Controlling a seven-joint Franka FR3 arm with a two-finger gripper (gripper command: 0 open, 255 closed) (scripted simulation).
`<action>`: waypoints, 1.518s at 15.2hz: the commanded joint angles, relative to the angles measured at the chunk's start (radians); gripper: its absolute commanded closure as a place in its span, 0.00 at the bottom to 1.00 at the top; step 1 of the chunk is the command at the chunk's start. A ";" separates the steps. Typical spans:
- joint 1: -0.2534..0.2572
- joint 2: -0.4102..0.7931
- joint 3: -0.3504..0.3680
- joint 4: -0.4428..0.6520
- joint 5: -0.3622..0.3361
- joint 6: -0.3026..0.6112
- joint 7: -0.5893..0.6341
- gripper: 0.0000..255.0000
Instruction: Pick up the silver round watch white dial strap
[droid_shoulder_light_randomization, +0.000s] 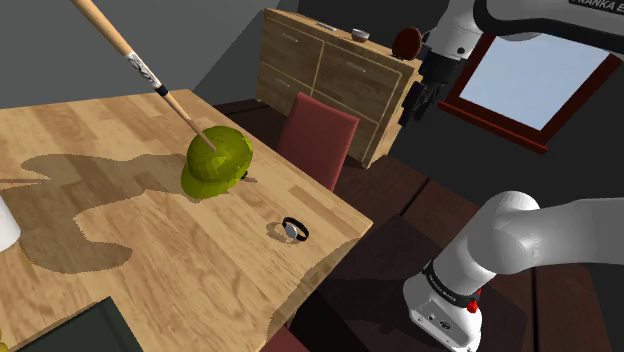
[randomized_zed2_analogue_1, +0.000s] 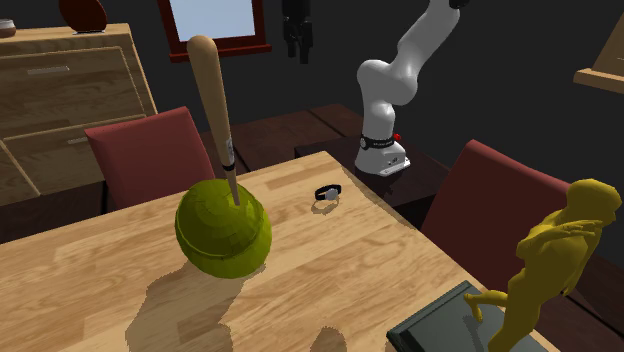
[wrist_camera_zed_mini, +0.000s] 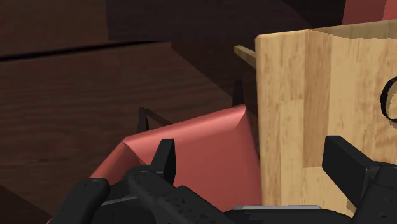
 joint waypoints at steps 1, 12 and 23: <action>0.000 0.000 0.000 0.000 0.000 0.000 0.000 0.00; 0.103 0.079 0.180 -0.156 0.162 0.239 0.168 0.00; 0.199 0.319 0.374 -0.169 0.290 0.519 0.324 0.00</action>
